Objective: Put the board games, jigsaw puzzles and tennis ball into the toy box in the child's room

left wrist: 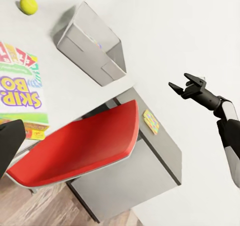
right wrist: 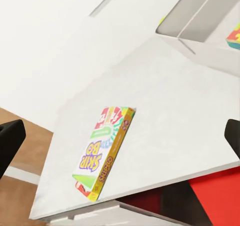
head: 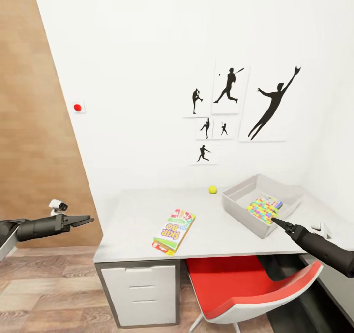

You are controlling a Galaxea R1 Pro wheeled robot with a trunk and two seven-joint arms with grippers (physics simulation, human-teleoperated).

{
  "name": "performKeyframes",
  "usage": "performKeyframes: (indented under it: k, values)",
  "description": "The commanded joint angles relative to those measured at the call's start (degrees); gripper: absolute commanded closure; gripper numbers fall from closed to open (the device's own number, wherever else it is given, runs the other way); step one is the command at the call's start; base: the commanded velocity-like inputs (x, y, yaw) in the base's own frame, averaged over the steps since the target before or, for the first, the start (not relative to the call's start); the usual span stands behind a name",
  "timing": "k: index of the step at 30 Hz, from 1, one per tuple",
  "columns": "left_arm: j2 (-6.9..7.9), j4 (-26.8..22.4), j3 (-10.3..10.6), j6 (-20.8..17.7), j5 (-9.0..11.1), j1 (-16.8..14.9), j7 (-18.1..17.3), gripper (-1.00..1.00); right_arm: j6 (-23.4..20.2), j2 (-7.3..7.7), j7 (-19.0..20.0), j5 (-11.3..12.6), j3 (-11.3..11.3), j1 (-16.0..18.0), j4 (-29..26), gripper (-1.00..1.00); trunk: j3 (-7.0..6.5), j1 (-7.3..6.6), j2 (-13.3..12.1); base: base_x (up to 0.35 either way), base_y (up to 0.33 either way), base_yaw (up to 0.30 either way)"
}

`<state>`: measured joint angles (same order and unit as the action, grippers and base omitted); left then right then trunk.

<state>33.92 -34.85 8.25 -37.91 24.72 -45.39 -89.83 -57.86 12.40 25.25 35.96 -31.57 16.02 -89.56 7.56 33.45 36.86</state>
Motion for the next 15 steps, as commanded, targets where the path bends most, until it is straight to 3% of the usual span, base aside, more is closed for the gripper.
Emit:
performKeyframes:
  k: [1, 8, 15]
  values:
    - [0.08, 0.03, 0.36, -0.6, 0.32, -0.07, -0.17, -1.0, -0.24, -0.03, 0.51, -0.47, -0.09, 0.07, -0.03, -1.0, 0.11, 0.02, 0.09, -0.005, 0.03, 0.01]
    - [0.07, 0.05, 0.36, -0.58, 0.31, -0.06, -0.17, -1.0, -0.24, 0.04, 0.49, -0.49, -0.07, 0.06, -0.01, -1.0, 0.11, 0.02, 0.09, -0.001, 0.052, 0.003]
    - [0.09, 0.05, 0.33, -0.6, 0.24, -0.06, -0.17, -1.0, -0.35, 0.02, 0.43, -0.45, -0.14, 0.06, -0.12, -1.0, 0.11, 0.02, 0.09, 0.0, 0.242, 0.0]
